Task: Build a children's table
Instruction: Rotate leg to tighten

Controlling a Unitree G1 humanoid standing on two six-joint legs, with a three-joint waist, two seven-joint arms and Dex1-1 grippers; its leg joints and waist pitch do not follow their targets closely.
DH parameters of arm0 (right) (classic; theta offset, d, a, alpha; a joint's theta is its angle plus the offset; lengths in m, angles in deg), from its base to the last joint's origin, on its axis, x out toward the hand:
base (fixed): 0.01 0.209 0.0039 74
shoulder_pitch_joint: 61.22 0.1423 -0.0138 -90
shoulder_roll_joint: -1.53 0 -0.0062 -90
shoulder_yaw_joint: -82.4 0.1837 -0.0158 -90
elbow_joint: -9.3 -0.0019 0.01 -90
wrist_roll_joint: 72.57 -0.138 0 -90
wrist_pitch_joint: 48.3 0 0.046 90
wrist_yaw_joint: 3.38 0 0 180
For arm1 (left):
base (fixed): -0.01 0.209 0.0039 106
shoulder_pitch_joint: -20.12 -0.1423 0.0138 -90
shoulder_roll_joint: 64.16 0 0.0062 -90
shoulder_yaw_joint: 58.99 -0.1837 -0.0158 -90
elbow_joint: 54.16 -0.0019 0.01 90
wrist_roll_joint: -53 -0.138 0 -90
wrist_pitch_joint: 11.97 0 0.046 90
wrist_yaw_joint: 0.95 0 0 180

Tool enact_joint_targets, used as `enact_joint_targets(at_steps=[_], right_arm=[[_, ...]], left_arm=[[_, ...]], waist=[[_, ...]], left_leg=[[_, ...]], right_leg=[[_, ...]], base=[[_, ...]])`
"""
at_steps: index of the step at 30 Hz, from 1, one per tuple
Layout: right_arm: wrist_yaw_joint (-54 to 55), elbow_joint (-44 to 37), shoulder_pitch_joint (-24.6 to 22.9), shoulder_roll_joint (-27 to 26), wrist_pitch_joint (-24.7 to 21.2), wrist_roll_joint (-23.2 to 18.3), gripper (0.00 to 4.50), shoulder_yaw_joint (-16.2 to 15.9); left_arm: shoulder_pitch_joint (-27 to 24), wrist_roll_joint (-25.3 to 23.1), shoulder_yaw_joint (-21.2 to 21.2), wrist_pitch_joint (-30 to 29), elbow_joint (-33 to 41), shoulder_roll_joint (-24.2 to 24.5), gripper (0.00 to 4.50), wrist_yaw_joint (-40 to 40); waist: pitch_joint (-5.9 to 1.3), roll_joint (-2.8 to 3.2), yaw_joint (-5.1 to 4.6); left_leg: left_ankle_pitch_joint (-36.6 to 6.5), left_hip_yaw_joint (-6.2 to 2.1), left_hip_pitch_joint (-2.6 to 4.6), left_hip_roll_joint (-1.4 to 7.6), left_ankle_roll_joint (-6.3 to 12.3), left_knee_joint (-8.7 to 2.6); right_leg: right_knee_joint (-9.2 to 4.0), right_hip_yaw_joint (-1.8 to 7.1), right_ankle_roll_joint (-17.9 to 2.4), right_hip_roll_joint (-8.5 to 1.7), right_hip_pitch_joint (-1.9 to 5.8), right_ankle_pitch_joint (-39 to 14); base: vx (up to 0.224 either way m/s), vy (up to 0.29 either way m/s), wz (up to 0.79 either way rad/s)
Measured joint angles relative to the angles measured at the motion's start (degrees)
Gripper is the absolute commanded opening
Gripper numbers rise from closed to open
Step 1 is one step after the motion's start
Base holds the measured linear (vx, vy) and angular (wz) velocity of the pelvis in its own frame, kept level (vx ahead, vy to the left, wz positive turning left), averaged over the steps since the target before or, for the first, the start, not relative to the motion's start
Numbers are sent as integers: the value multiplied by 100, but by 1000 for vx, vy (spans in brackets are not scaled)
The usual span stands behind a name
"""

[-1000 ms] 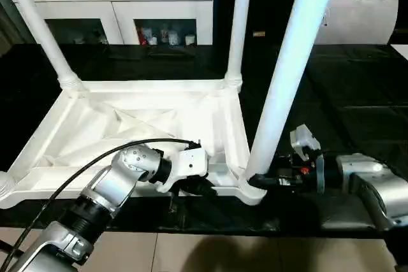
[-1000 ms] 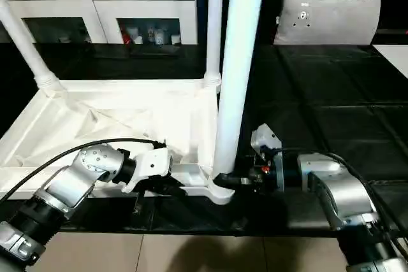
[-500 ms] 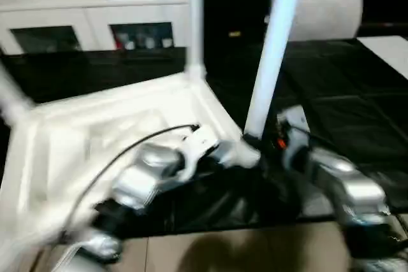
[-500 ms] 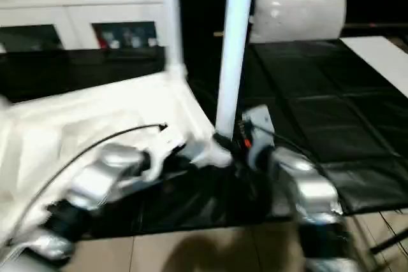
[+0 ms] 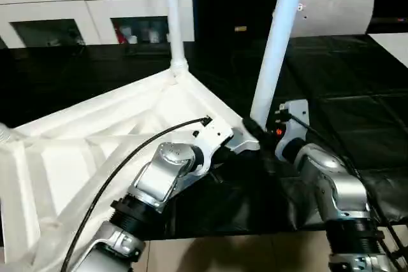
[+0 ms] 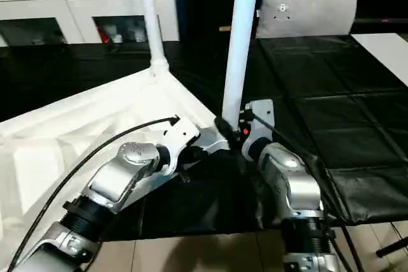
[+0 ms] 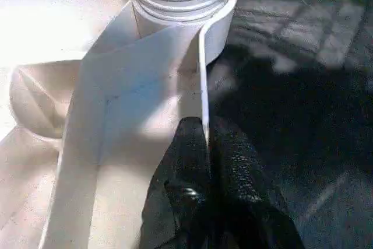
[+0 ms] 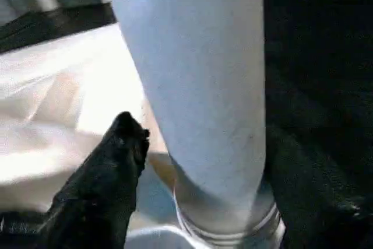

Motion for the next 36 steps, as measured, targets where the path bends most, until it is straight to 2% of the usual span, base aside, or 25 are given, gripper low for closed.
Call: enact_joint_targets(at_steps=[6,7,10,14,17,19,25,31,35,36], right_arm=[[-1535,-132,-320,1200,265,-62,409,-258],[-1840,-147,-355,1408,445,-61,409,-310],[-2505,-208,-417,1759,693,-116,409,-416],[-3261,-370,-475,2039,729,-323,409,-538],[-3725,-401,-493,2218,714,-455,371,-648],[-3984,-394,-488,2325,732,-465,364,-766],[-4423,-346,-449,2351,753,-462,310,-1105],[-4697,-334,-401,2370,759,-446,260,-1321],[-4743,-334,-401,2372,748,-445,230,-1330],[-4743,-334,-401,2372,749,-445,211,-1330]], left_arm=[[-67,31,-285,625,65,605,0,821],[-67,47,-336,747,85,761,0,1033],[-75,98,-445,1027,130,1068,0,1490],[-109,187,-536,1309,187,1330,0,1950],[-128,258,-607,1497,224,1535,0,2327],[-137,276,-695,1651,291,1714,0,2619],[-176,327,-852,1927,385,1953,0,3106],[-168,320,-897,2059,376,1990,0,3245],[-160,320,-903,2097,357,1990,0,3256],[-153,322,-903,2120,335,1988,0,3261]], waist=[[10,16,152],[10,17,162],[10,17,173],[10,15,199],[10,16,235],[10,15,260],[10,15,303],[9,13,319],[8,13,328],[8,13,328]], left_leg=[[-3,1,6,1,-8,16],[-3,0,7,1,-8,17],[-2,-1,8,2,-7,19],[1,-1,5,2,0,21],[1,0,6,3,0,21],[1,0,7,4,0,23],[1,4,8,5,-1,31],[1,5,8,5,-1,37],[1,4,8,5,-1,39],[1,4,8,5,-1,39]], right_leg=[[13,2,26,-3,6,-13],[15,2,26,-3,6,-13],[16,2,26,-3,7,-13],[16,3,15,-3,7,-7],[17,3,11,-3,7,-5],[19,3,12,-3,7,-5],[22,5,14,-3,10,-6],[26,5,14,-3,12,-6],[26,6,14,-4,13,-6],[26,5,14,-3,13,-6]], base=[[0,0,0],[0,0,0],[0,0,0],[0,0,0],[0,0,0],[0,0,0],[0,0,0],[0,0,0],[0,0,0],[0,0,0]])
